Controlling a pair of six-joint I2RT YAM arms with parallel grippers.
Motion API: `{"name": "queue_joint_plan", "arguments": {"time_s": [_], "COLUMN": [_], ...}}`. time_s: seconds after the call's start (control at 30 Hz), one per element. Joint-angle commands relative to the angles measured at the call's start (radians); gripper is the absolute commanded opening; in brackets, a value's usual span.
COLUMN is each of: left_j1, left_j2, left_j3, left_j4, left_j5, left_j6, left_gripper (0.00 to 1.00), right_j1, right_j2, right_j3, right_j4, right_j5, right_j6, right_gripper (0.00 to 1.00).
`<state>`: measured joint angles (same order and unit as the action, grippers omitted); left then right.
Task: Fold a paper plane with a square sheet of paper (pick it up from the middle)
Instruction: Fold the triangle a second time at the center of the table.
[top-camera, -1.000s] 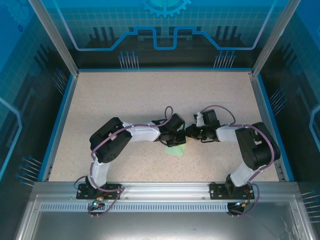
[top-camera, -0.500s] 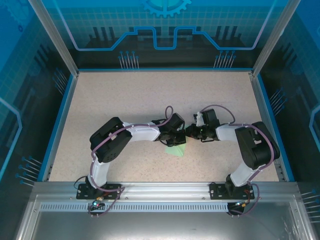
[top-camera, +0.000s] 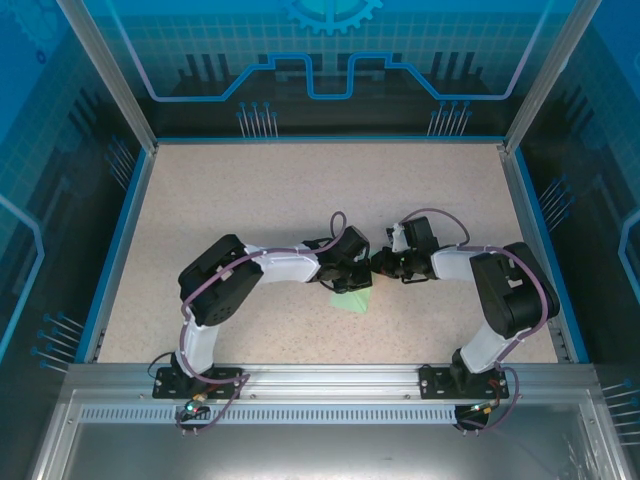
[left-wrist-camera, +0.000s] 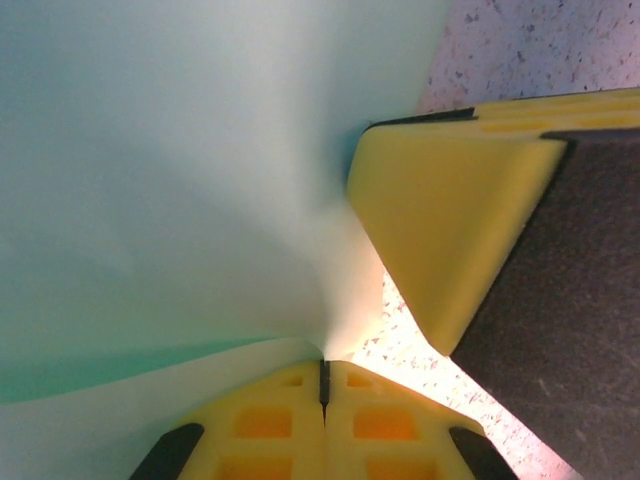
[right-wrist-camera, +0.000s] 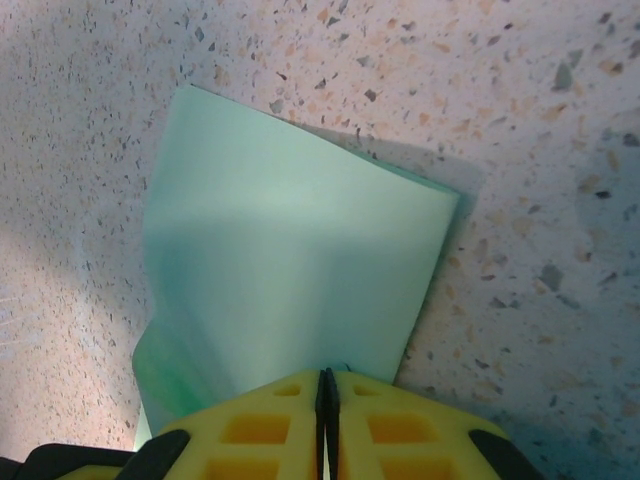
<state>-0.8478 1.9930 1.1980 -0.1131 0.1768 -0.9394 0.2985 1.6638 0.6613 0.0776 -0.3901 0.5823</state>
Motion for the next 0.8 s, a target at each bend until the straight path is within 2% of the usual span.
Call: {"name": "queue_joint_plan", "arguments": {"time_s": [0.0, 0.77], "left_j1": [0.004, 0.004], "left_j2": [-0.053, 0.035], "left_j3": [-0.020, -0.008], "left_j4": [0.018, 0.014], "left_j5": [-0.005, -0.001], "left_j6": [0.014, 0.016], "left_gripper": [0.04, 0.04], "right_j1": [-0.002, -0.002], "right_j2": [0.038, 0.019], "right_j3": [-0.011, -0.014], "right_j4": [-0.068, -0.068], "right_j5": [0.068, 0.062], "right_j6": [-0.024, -0.027], "right_gripper": [0.12, 0.13]}}
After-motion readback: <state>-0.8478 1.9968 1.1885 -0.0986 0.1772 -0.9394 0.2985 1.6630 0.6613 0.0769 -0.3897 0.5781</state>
